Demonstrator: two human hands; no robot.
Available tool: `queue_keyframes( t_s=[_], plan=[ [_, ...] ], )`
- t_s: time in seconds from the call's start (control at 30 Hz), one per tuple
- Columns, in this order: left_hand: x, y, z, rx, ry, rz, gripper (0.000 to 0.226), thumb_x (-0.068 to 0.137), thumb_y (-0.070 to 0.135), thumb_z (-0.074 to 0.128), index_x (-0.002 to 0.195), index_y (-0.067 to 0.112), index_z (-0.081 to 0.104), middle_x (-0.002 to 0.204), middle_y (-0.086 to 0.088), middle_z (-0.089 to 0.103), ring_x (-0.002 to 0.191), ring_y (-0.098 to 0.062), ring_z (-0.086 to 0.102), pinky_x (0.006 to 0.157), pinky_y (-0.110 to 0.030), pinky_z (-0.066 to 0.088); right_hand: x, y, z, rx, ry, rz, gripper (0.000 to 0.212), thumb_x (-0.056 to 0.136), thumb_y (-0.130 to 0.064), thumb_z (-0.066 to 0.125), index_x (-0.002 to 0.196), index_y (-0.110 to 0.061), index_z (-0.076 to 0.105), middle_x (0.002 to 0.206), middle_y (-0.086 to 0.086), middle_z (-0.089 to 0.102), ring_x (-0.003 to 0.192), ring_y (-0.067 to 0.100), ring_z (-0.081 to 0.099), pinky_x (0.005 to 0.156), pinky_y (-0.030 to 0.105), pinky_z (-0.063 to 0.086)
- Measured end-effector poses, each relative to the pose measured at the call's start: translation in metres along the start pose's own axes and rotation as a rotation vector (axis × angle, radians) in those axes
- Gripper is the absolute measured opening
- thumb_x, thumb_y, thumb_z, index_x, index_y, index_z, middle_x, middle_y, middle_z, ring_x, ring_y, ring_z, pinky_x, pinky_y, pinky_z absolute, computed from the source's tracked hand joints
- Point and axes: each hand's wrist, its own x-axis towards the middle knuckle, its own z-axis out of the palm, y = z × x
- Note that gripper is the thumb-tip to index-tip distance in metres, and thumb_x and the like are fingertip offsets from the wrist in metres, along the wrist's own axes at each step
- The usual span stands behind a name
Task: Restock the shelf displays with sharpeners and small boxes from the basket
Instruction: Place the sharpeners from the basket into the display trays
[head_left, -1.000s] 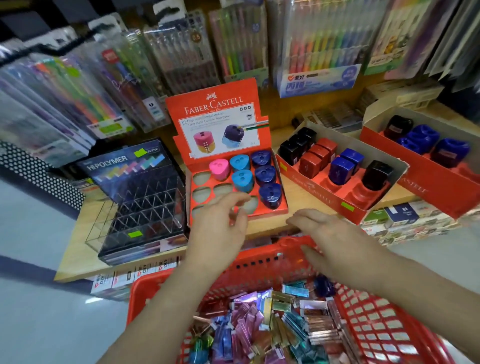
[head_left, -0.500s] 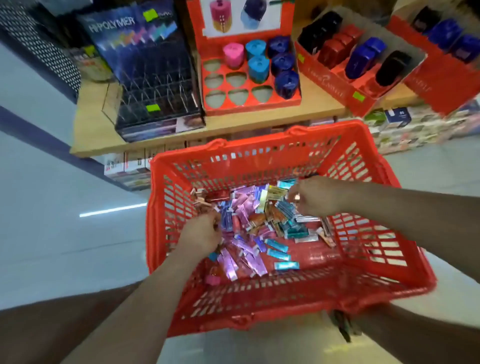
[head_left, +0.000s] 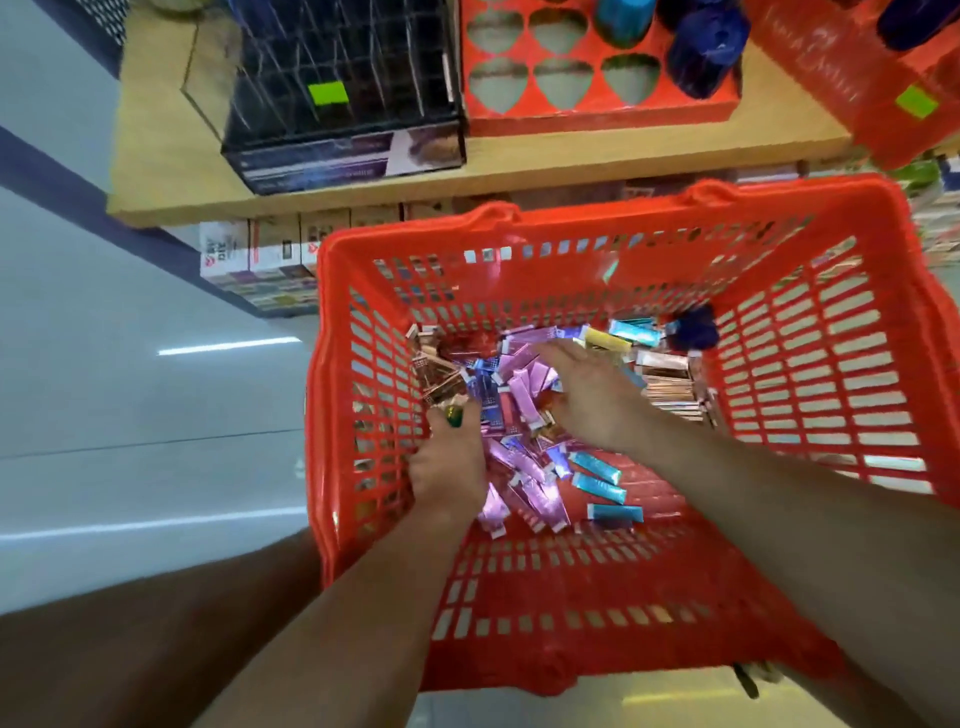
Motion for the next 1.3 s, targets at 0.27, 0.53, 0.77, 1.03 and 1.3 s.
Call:
queue_keyframes(
  t_s=[0.27,0.53,0.77,1.03,1.3],
  plan=[
    [-0.004,-0.002,-0.02,-0.58,0.125,-0.099,0.064,0.075,0.027,0.071,0.132,0.035,0.044,0.116,-0.005,0.061,0.101,-0.029,0.062,0.083,-0.036,0.048,0.069,-0.057,0.028,-0.297,0.065,-0.123,0.059,0.091,-0.011,0.052,0.145,-0.025,0.034,0.143,0.003,0.038,0.128,0.032,0.037,0.101,0.047,0.041],
    [0.003,0.016,-0.063,-1.544,0.15,-0.241,0.044,0.082,0.004,0.069,0.117,0.029,0.056,0.094,0.006,0.066,0.082,-0.015,0.066,0.062,-0.028,0.057,0.029,-0.042,0.002,1.052,0.209,0.411,0.007,0.088,-0.019,0.067,0.092,-0.013,0.067,0.077,0.005,0.068,0.066,0.02,0.062,0.053,0.019,0.046],
    [-0.016,0.044,-0.108,-1.603,0.176,0.078,0.044,0.082,-0.002,0.067,0.105,0.033,0.052,0.104,-0.004,0.065,0.088,-0.02,0.065,0.061,-0.034,0.058,-0.032,-0.053,-0.052,1.941,-0.163,0.409,0.046,0.077,-0.043,0.064,0.112,-0.012,0.065,0.105,0.012,0.068,0.084,0.028,0.063,0.079,0.043,0.053],
    [-0.062,0.055,-0.165,-1.577,0.15,0.349,0.058,0.071,-0.014,0.074,0.11,0.023,0.052,0.102,-0.001,0.062,0.083,-0.007,0.064,0.076,-0.029,0.055,-0.085,-0.057,-0.117,1.755,-0.076,0.413,0.036,0.086,-0.044,0.064,0.106,-0.014,0.065,0.084,0.01,0.069,0.068,0.021,0.065,0.058,0.033,0.055],
    [-0.097,0.067,-0.227,-1.462,0.09,0.631,0.065,0.082,-0.018,0.057,0.123,0.032,0.053,0.118,-0.002,0.064,0.098,-0.01,0.065,0.081,-0.019,0.051,-0.125,-0.075,-0.191,1.402,0.0,0.177,0.027,0.098,-0.046,0.046,0.12,-0.041,0.06,0.117,0.008,0.064,0.077,0.026,0.065,0.055,0.041,0.057]
  ],
)
